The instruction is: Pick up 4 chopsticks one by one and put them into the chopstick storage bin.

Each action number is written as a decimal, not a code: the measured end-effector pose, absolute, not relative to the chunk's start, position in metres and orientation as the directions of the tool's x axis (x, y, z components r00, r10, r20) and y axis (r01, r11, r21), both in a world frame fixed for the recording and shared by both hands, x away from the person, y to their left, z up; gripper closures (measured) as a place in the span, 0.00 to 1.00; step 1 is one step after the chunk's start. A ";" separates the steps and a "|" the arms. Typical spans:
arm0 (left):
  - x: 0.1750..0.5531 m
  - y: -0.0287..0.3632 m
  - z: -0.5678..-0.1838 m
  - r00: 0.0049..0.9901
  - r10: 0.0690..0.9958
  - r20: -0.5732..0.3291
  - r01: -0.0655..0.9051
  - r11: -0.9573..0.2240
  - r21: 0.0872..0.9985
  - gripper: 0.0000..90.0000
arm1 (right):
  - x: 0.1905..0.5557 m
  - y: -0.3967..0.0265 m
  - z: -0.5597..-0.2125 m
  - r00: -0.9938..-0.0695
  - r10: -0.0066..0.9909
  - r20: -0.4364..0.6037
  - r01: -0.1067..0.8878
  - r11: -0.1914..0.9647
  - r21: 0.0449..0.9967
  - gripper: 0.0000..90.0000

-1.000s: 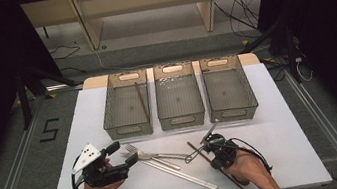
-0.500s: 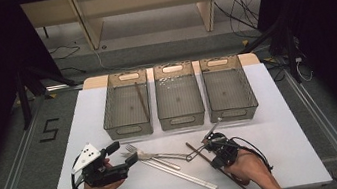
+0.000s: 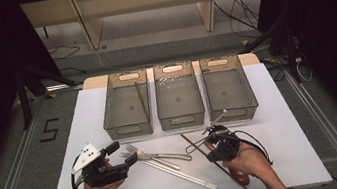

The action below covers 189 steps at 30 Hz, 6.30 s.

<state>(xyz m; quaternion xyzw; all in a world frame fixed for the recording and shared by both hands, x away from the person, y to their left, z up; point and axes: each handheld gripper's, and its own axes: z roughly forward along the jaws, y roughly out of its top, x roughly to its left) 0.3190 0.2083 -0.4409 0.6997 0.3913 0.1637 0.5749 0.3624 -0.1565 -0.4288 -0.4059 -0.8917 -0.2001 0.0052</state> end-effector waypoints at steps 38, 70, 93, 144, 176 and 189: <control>0.319 0.210 -0.441 0.635 0.737 -0.229 0.361 -0.022 0.932 0.19 | 0.455 -0.095 -0.357 -0.679 0.706 0.199 0.652 0.457 0.605 0.95; 0.319 0.210 -0.441 0.637 0.734 -0.234 0.362 -0.017 0.932 0.19 | 0.520 -0.038 -0.339 -0.624 0.722 0.301 0.696 0.338 0.633 0.95; 0.320 0.211 -0.440 0.634 0.734 -0.242 0.360 -0.004 0.933 0.19 | 0.550 -0.005 -0.345 -0.569 0.751 0.335 0.736 0.283 0.615 0.95; 0.319 0.211 -0.439 0.643 0.726 -0.243 0.355 -0.002 0.935 0.19 | 0.577 0.029 -0.358 -0.514 0.786 0.344 0.747 0.213 0.629 0.95; 0.319 0.212 -0.440 0.638 0.731 -0.242 0.356 -0.001 0.935 0.19 | 0.550 -0.004 -0.349 -0.606 0.731 0.313 0.696 0.298 0.653 0.49; 0.319 0.212 -0.440 0.637 0.733 -0.237 0.360 -0.011 0.933 0.18 | 0.491 -0.047 -0.347 -0.699 0.656 0.286 0.634 0.383 0.672 0.37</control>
